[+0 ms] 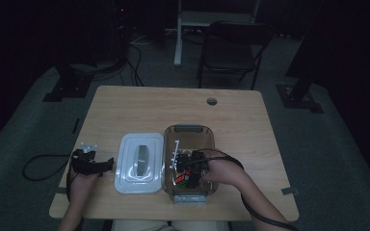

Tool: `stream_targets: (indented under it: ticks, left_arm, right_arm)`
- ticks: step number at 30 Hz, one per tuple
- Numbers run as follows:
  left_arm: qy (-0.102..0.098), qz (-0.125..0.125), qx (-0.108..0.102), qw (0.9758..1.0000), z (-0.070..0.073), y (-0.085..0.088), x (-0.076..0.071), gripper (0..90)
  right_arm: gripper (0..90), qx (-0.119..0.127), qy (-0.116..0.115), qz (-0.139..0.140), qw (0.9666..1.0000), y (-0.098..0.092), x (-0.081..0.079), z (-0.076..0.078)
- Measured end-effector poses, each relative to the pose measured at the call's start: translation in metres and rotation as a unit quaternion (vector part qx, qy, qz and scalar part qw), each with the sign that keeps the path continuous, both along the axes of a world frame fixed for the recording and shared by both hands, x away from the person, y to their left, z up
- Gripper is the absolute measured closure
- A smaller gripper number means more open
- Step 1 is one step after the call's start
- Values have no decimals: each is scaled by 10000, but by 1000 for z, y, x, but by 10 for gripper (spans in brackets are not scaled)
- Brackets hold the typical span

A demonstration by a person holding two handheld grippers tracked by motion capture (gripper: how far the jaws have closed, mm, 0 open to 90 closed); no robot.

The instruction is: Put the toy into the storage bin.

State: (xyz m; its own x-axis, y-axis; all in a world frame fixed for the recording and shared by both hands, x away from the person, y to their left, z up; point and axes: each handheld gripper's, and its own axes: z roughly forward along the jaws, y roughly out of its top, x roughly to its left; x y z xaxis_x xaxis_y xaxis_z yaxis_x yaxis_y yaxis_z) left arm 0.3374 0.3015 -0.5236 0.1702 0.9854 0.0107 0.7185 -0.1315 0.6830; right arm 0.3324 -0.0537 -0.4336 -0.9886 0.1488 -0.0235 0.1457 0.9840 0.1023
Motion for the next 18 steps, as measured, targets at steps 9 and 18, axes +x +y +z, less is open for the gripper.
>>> stream_targets:
  ticks: [9, 18]
  left_arm:
    - [-7, -4, -3, 10000, 0, 0, 0, 6]
    - [-8, -4, -7, 10000, 0, 0, 0, 6]
  right_arm:
    - [317, 131, 39, -87, 9999, -2, 2, 4]
    - [230, 936, 0, -433, 9947, -17, 4, 19]
